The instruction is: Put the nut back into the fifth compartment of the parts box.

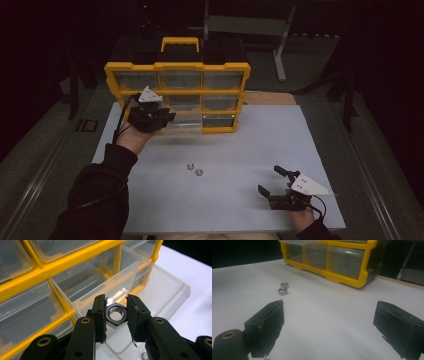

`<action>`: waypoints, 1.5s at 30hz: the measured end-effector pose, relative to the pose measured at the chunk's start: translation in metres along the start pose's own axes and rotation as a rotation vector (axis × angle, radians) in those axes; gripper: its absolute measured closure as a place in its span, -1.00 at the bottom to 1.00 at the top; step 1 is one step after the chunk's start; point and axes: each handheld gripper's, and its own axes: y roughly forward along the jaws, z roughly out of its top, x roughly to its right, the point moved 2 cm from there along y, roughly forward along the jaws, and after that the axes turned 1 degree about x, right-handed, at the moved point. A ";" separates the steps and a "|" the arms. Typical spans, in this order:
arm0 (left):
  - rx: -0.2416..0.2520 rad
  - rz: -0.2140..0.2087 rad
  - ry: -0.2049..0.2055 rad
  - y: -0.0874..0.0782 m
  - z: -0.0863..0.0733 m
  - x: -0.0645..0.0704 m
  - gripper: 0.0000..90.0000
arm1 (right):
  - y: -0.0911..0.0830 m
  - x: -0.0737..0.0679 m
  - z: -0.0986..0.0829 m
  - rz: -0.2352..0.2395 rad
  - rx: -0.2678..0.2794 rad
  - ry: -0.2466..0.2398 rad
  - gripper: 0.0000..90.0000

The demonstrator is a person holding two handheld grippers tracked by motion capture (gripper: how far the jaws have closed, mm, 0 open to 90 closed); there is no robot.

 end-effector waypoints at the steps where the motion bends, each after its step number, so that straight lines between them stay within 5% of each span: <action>1: -0.008 0.000 0.006 0.001 0.000 0.000 0.53 | 0.000 0.000 0.000 0.000 0.000 0.001 -0.78; 9: -0.047 -0.010 0.007 0.007 0.000 0.000 0.53 | 0.000 0.000 0.000 0.002 -0.005 0.002 -0.78; 14: -0.027 -0.004 -0.013 0.004 0.002 -0.001 0.46 | 0.000 0.000 -0.001 0.003 -0.006 0.005 -0.78; 22: 0.020 0.027 -0.030 -0.013 0.010 0.002 -0.48 | 0.000 0.000 -0.001 0.003 -0.006 0.005 -0.78; 29: 0.018 -0.035 -0.035 -0.023 0.001 0.004 -0.96 | 0.000 0.000 -0.001 0.002 -0.006 0.006 -0.78; 34: 0.052 -0.073 -0.042 -0.031 -0.011 0.009 -1.00 | 0.000 0.000 0.000 0.001 -0.007 0.006 -0.78; 45: 0.084 -0.085 -0.038 -0.043 -0.044 0.021 -1.00 | 0.000 0.000 0.000 0.001 -0.004 0.004 -0.78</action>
